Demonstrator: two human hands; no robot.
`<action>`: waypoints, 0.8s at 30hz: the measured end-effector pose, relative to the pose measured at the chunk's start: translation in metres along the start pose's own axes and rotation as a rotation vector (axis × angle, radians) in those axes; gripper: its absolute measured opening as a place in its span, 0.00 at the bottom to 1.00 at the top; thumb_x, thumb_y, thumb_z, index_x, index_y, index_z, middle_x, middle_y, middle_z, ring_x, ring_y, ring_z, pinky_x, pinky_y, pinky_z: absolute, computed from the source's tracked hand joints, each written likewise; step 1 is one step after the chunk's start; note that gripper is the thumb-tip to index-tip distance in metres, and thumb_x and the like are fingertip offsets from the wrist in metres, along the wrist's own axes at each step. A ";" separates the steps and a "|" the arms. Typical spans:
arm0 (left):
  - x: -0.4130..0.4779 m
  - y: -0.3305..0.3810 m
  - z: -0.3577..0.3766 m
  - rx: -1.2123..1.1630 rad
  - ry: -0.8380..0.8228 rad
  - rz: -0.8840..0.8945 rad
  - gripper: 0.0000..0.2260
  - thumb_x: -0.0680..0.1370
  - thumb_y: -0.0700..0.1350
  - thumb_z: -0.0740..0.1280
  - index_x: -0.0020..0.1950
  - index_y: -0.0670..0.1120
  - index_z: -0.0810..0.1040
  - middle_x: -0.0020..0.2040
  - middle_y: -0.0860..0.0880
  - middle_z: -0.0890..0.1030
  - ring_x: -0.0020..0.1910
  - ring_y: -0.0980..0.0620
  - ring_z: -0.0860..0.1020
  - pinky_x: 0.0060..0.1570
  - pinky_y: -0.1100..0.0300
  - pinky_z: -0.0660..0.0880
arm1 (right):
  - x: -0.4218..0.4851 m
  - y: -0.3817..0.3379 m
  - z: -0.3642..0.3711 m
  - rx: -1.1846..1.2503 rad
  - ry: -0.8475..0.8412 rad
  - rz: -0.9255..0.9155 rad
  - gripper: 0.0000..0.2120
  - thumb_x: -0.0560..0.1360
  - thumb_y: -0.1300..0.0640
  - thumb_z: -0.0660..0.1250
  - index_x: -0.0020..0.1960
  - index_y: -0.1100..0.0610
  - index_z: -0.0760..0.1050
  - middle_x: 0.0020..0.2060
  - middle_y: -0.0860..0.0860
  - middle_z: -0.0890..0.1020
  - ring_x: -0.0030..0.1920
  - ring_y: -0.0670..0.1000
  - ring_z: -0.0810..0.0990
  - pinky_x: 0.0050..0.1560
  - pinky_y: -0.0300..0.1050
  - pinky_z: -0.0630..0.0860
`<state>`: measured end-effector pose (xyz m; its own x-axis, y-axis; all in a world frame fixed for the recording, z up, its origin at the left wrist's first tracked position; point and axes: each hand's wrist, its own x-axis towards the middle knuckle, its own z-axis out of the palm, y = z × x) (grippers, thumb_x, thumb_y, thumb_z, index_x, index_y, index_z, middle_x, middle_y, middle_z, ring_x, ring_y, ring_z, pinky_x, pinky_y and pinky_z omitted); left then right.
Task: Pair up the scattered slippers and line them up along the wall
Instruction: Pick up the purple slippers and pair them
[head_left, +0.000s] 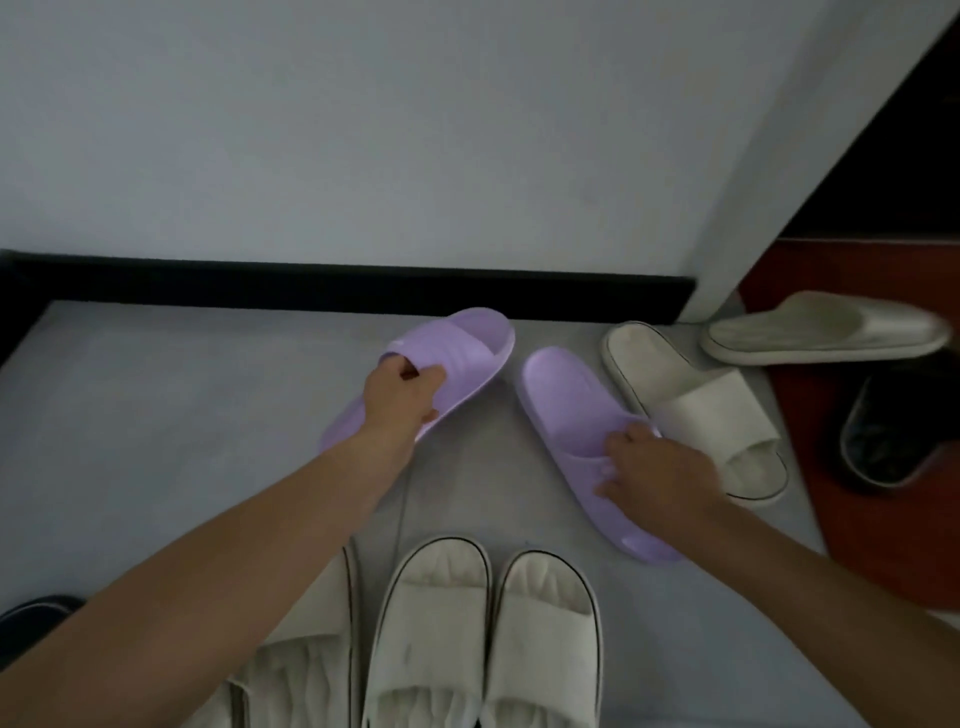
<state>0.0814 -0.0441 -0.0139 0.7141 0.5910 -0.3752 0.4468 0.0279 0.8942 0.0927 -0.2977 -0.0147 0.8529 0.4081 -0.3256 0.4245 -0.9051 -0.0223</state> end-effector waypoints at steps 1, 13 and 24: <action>-0.011 0.000 0.008 -0.019 -0.013 -0.006 0.09 0.76 0.39 0.67 0.54 0.38 0.76 0.44 0.43 0.77 0.40 0.47 0.75 0.36 0.58 0.75 | -0.003 0.001 -0.004 0.005 0.022 -0.005 0.18 0.74 0.41 0.62 0.58 0.50 0.69 0.62 0.50 0.72 0.58 0.55 0.77 0.46 0.45 0.71; -0.063 0.004 0.031 -0.060 0.117 -0.054 0.06 0.76 0.41 0.65 0.39 0.40 0.73 0.31 0.45 0.74 0.29 0.47 0.72 0.32 0.62 0.72 | -0.014 0.019 -0.054 0.702 0.103 0.223 0.24 0.74 0.43 0.64 0.26 0.57 0.68 0.20 0.52 0.73 0.21 0.50 0.72 0.26 0.41 0.66; -0.056 -0.005 0.017 -0.111 0.305 -0.023 0.11 0.77 0.41 0.63 0.48 0.32 0.72 0.46 0.35 0.76 0.44 0.40 0.74 0.48 0.50 0.73 | 0.017 -0.054 -0.042 1.938 0.024 0.819 0.11 0.80 0.59 0.50 0.42 0.57 0.67 0.26 0.54 0.79 0.21 0.49 0.73 0.18 0.32 0.53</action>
<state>0.0484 -0.0910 -0.0011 0.5031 0.8028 -0.3198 0.3873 0.1214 0.9139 0.0971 -0.2370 0.0211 0.6456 -0.0666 -0.7608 -0.7310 0.2343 -0.6409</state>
